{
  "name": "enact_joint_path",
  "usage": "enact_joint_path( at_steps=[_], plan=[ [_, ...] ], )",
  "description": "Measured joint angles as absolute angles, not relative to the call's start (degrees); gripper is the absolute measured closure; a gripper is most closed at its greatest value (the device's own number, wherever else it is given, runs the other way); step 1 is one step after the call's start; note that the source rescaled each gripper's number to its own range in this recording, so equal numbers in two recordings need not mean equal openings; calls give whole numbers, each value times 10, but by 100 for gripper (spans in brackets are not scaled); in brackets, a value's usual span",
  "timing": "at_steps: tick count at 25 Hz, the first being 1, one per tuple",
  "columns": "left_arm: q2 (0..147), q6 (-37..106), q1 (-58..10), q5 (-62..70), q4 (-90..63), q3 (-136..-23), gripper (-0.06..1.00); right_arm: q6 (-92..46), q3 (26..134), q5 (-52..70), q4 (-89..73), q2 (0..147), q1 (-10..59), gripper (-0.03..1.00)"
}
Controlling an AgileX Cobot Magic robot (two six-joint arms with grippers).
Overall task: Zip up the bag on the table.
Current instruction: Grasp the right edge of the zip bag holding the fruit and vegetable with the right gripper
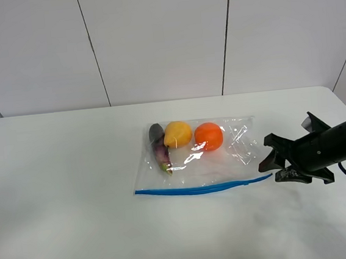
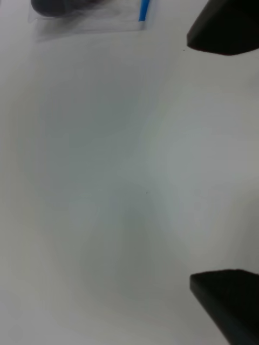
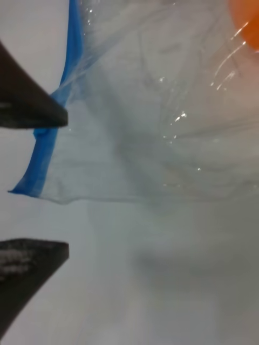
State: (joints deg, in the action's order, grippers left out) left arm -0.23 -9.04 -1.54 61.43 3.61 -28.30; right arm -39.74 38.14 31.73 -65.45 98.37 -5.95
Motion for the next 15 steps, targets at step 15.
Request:
enact_joint_path(
  at_steps=[15],
  plan=[
    [-2, -90, -15, 614, 36, -283, 5, -398, 381, 317, -657, 984, -59, 53]
  ],
)
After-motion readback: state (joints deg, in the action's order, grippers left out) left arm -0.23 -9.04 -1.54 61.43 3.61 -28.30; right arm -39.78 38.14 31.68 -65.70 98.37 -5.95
